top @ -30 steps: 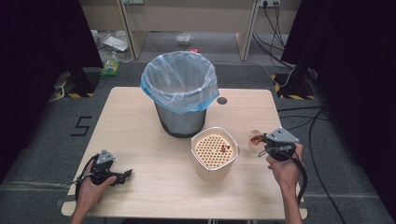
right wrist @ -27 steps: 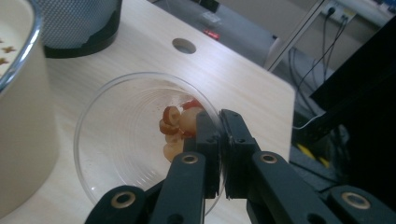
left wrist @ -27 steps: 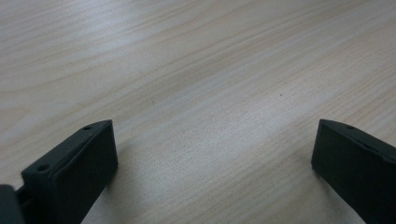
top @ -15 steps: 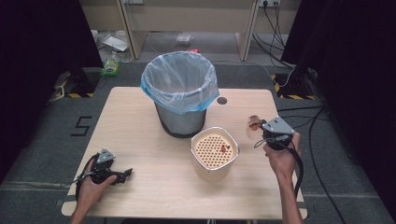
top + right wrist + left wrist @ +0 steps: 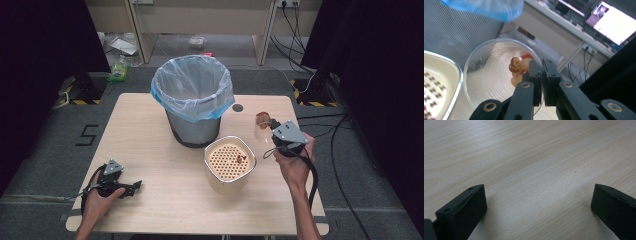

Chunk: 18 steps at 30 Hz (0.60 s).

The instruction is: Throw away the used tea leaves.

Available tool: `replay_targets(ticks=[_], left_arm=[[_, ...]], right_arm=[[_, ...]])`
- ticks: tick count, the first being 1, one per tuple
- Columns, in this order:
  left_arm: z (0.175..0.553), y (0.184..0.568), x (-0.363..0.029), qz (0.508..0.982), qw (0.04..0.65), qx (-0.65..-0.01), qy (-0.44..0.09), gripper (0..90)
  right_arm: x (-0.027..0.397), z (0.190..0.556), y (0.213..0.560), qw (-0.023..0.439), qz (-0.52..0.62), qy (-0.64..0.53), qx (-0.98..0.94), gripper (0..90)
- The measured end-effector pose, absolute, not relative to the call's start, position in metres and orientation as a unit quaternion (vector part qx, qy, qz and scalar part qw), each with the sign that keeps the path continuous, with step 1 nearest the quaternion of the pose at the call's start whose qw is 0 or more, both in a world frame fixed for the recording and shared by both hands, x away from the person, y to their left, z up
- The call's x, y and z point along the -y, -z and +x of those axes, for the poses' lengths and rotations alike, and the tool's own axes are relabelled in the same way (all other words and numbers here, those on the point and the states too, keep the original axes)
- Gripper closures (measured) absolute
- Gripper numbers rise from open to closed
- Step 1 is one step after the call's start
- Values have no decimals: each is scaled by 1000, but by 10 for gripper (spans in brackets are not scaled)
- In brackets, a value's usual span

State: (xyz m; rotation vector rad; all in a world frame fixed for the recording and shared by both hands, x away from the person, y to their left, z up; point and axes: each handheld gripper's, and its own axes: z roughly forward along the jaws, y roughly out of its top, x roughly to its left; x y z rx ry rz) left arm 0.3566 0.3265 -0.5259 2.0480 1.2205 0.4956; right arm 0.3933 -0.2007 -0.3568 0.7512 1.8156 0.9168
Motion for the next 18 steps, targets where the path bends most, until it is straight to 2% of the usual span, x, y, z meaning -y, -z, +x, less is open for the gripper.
replay_targets(ticks=[10,14,16,18], left_arm=[[357,526,-326,789,346,-470,-191,0],[357,526,-326,789,346,-470,-191,0],[357,526,-326,789,346,-470,-191,0],[357,526,-326,789,346,-470,-191,0]], right_arm=[[161,386,359,513,228,-386,-732,870],[148,380,363,546,184,-380,-723,871],[137,374,367,584,146,-353,-716,872],[134,372,368,594,133,-346,-714,872]])
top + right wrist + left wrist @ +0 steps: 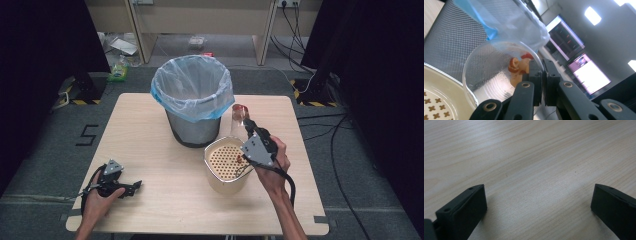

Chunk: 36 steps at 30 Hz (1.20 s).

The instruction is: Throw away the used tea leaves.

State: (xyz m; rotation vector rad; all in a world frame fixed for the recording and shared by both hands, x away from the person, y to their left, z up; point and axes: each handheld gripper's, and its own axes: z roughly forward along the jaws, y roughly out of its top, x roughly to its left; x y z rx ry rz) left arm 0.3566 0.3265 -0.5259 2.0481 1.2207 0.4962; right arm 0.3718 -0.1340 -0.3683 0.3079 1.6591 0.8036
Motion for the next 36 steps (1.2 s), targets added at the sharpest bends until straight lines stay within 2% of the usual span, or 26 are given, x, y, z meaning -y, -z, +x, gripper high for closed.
replay_targets(ticks=[6,16,17,22,31,33,36], left_arm=[[357,526,-326,789,346,-470,-191,0],[356,526,-326,789,346,-470,-191,0],[357,526,-326,789,346,-470,-191,0],[357,526,-326,789,346,-470,-191,0],[357,526,-326,789,346,-470,-191,0],[357,526,-326,789,346,-471,-191,0],[357,526,-326,788,347,-471,-191,0]], right_arm=[[121,361,382,645,84,-305,-696,873],[111,360,396,673,71,-289,-677,874],[108,356,397,692,54,-283,-662,875],[105,352,400,715,29,-270,-644,876],[106,353,406,731,5,-245,-637,876],[110,360,410,719,29,-252,-647,876],[108,354,407,724,19,-257,-640,876]])
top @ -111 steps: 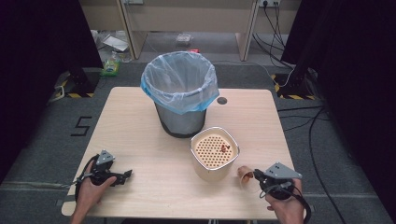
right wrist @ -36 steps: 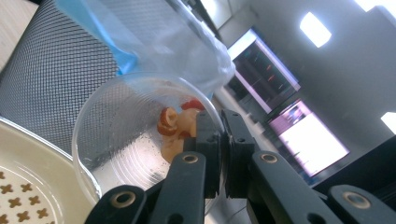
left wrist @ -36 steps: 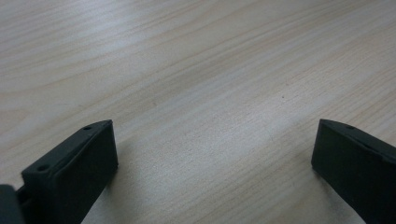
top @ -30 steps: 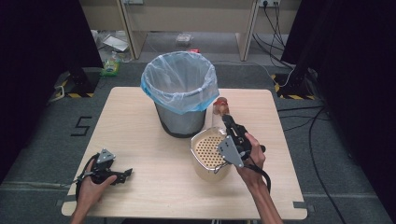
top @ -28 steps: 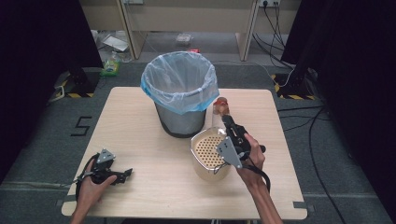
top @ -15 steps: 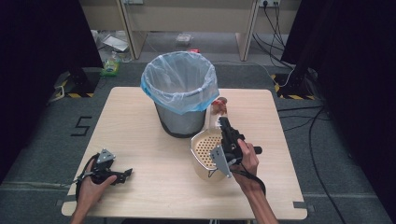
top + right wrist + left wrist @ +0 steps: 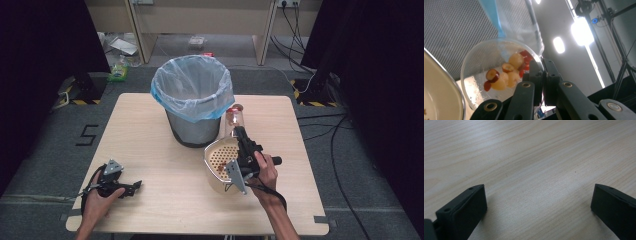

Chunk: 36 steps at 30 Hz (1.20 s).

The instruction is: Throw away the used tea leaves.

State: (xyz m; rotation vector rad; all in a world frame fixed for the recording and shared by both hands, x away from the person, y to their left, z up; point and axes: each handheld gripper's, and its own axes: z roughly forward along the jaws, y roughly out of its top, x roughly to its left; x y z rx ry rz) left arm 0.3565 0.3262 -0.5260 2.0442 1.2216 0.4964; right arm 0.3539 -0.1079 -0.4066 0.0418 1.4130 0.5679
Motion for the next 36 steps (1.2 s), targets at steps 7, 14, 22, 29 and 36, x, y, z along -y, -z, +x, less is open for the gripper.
replay_targets(ticks=[7,14,22,29,36], left_arm=[[357,526,-326,789,346,-470,-191,0],[357,526,-326,789,346,-470,-191,0],[357,526,-326,789,346,-470,-191,0],[357,526,-326,789,346,-470,-191,0],[357,526,-326,789,346,-470,-191,0]], right_arm=[[107,354,414,737,-7,-244,-630,876],[104,352,414,744,-21,-237,-625,876],[105,354,418,749,-25,-222,-624,876],[109,352,413,757,-22,-228,-612,876],[107,349,412,765,-31,-218,-605,876]])
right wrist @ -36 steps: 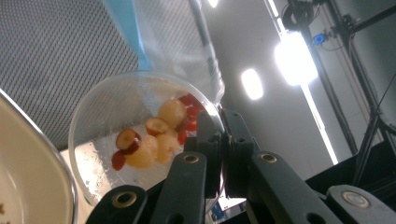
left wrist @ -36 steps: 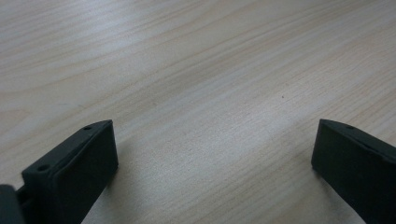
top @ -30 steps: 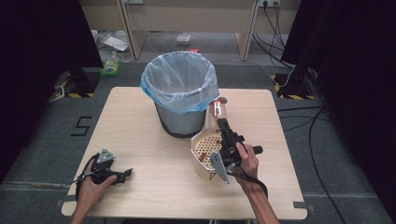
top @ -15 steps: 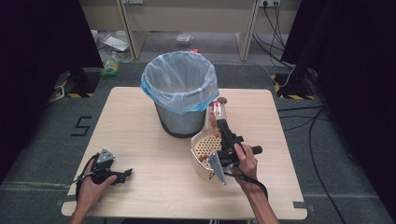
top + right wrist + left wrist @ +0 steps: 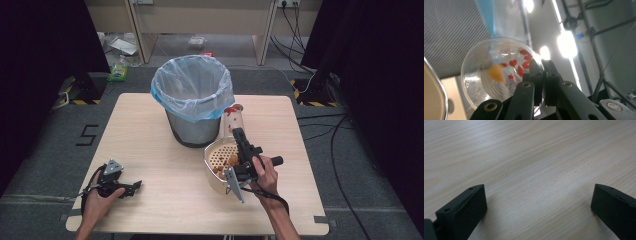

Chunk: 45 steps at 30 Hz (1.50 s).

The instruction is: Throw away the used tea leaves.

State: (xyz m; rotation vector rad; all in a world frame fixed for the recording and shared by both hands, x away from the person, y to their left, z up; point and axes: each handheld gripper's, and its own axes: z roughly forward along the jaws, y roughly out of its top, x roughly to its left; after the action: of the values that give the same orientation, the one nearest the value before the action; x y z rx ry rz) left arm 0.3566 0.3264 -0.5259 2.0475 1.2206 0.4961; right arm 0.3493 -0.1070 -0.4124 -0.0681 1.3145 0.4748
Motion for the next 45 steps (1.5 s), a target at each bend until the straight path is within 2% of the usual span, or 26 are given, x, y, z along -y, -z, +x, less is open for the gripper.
replay_targets(ticks=[5,13,18,32,38,45], left_arm=[[357,526,-326,789,346,-470,-191,0],[357,526,-326,788,347,-471,-191,0],[357,526,-326,789,346,-470,-191,0],[357,526,-326,789,346,-470,-191,0],[357,526,-326,789,346,-470,-191,0],[357,526,-326,789,346,-470,-191,0]], right_arm=[[104,343,413,773,-55,-222,-591,876],[105,348,408,755,-23,-224,-615,875],[114,354,391,706,62,-285,-646,874],[145,380,365,500,259,-412,-717,872],[158,394,352,436,309,-447,-718,872],[168,409,336,388,341,-455,-725,872]])
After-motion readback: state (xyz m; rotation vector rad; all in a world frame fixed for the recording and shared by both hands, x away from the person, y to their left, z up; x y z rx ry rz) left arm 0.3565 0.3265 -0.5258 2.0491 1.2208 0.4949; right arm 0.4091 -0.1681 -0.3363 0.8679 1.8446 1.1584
